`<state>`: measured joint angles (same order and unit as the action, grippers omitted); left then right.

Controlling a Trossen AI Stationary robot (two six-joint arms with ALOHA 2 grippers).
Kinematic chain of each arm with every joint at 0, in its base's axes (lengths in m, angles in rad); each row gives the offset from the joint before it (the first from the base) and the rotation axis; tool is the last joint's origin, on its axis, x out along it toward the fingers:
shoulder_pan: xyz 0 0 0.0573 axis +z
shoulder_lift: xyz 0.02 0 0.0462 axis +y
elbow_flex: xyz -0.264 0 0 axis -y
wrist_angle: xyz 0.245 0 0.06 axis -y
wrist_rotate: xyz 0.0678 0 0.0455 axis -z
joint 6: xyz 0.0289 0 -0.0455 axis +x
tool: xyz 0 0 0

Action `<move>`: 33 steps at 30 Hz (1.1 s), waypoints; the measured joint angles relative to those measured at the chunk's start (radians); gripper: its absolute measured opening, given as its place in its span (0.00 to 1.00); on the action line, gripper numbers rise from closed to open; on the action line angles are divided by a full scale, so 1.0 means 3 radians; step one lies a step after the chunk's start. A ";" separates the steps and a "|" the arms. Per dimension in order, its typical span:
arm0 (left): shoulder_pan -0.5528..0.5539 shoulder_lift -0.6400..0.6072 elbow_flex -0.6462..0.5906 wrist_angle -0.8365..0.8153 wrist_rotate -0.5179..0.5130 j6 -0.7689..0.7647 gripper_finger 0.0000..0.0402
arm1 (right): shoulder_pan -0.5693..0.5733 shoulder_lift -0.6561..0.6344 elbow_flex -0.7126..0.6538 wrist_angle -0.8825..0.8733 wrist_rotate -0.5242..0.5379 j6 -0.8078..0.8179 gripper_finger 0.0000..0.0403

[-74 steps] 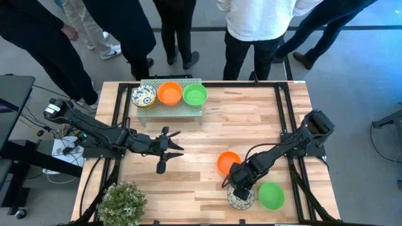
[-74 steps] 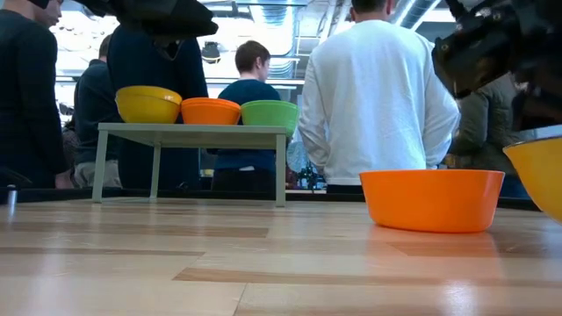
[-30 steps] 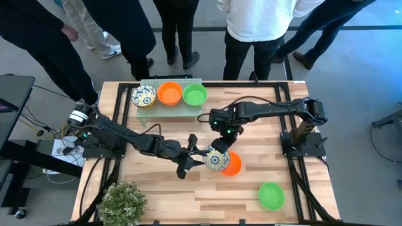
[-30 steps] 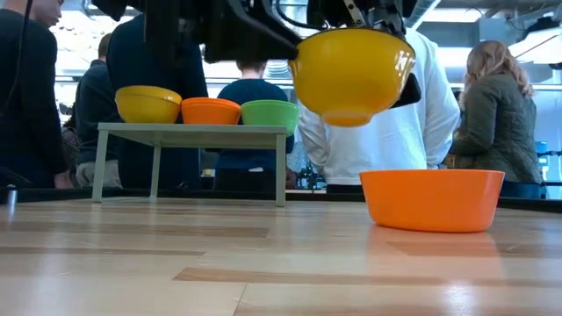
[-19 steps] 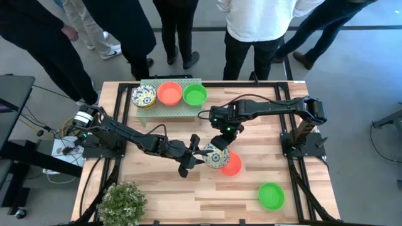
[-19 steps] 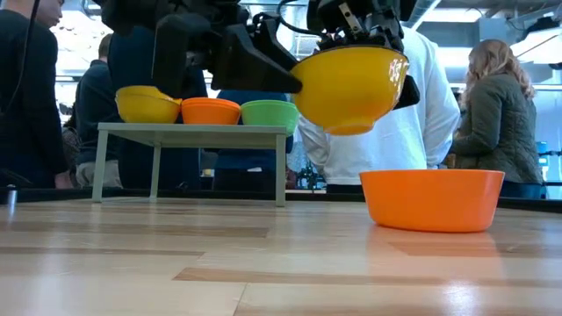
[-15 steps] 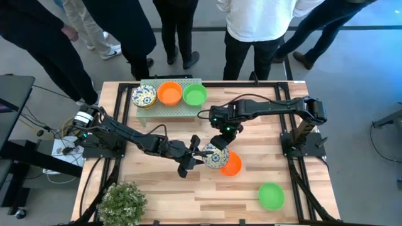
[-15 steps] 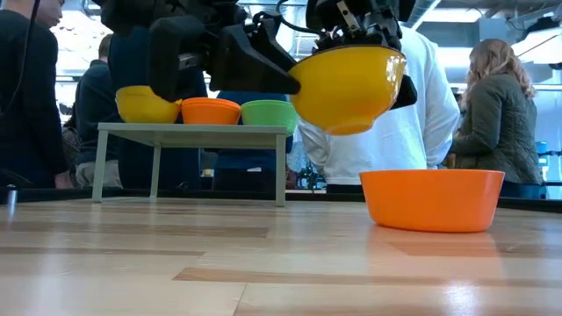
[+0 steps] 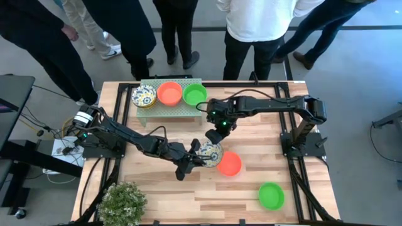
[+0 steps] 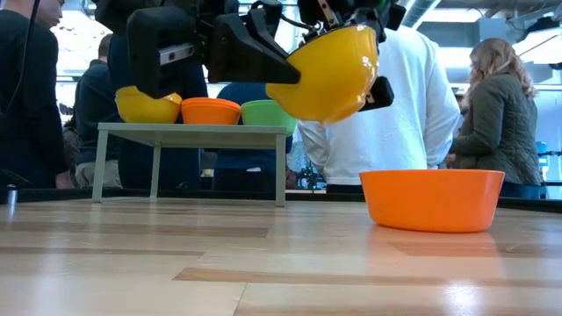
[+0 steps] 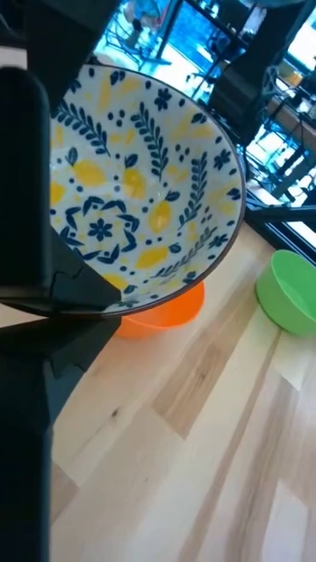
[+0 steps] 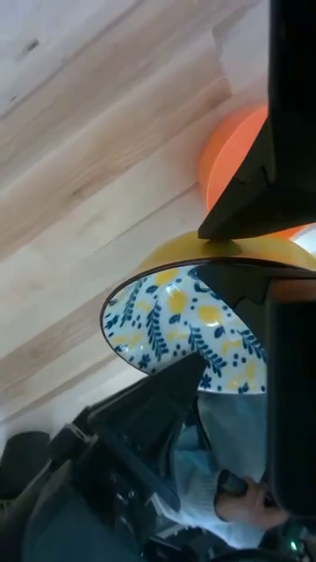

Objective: Pick & Place Mini bowls
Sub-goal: Stack the white patterned bowl on top of the other white patterned bowl on the shelf

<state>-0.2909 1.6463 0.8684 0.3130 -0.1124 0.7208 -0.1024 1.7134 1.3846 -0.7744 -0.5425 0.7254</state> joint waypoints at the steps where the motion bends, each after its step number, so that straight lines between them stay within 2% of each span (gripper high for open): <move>1: 0.0000 0.0000 0.0000 0.0004 0.0006 -0.0001 0.04 | 0.0000 0.0000 0.0000 0.0005 -0.0027 0.0020 0.12; 11: -0.0153 -0.0001 0.0001 0.0015 -0.0080 -0.0085 0.03 | 0.0004 0.0000 0.0000 0.0018 -0.0155 -0.0200 0.17; 15: -0.0185 -0.0001 0.0001 -0.0011 -0.0158 -0.0104 0.03 | 0.0022 0.0000 0.0000 0.0076 -0.0044 -0.0258 0.21; 25: -0.0167 -0.0001 0.0001 -0.0073 -0.0177 -0.0257 0.03 | 0.0014 -0.0001 0.0000 0.0086 0.0008 -0.0151 0.39; 33: -0.0224 -0.0025 0.0000 -0.0242 -0.0226 -0.0870 0.04 | -0.0021 -0.0002 0.0000 0.0075 0.0009 -0.0345 0.50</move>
<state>-0.3579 1.6388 0.8684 0.2405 -0.1802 0.4597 -0.1088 1.7128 1.3846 -0.7520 -0.5398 0.6220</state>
